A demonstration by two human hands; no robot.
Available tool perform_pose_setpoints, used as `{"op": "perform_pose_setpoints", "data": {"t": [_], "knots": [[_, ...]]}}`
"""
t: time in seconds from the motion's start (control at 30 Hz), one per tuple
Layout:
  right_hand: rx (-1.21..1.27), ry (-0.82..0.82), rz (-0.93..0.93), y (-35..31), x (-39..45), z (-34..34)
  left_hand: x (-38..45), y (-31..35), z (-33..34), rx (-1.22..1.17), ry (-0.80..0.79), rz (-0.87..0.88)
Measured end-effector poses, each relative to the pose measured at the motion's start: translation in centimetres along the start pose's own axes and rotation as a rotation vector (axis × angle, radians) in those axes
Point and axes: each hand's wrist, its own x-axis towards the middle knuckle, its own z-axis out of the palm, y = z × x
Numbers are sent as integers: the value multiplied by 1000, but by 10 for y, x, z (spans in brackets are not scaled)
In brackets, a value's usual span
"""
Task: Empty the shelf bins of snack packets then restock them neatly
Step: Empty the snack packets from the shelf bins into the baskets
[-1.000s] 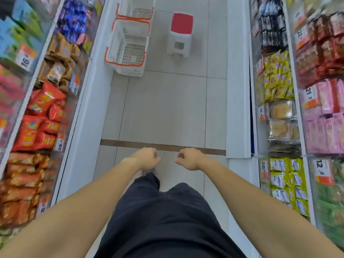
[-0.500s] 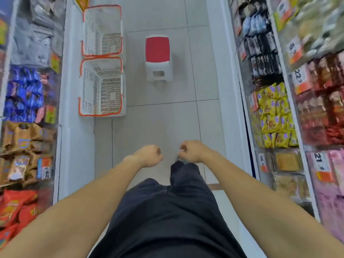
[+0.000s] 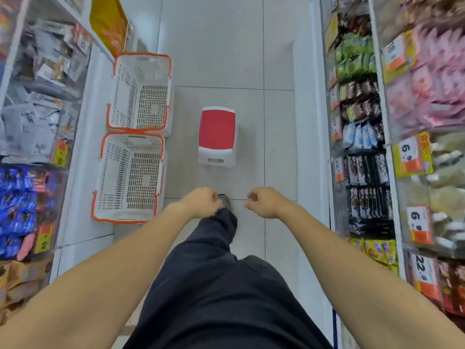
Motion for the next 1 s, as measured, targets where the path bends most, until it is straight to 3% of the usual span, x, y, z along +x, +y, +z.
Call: {"op": "perform_pose_setpoints", "data": {"t": [0.3, 0.57, 0.8, 1.0], "knots": [[-42, 31, -82, -65, 109, -205, 109, 39, -174, -76, 32, -50], [-219, -120, -206, -101, 245, -346, 196, 63, -269, -256, 67, -239], [-616, -243, -386, -180, 336, -430, 223, 66, -336, -477, 224, -383], [-807, -287, -525, -296, 362, -428, 207, 5, -382, -619, 411, -450]]}}
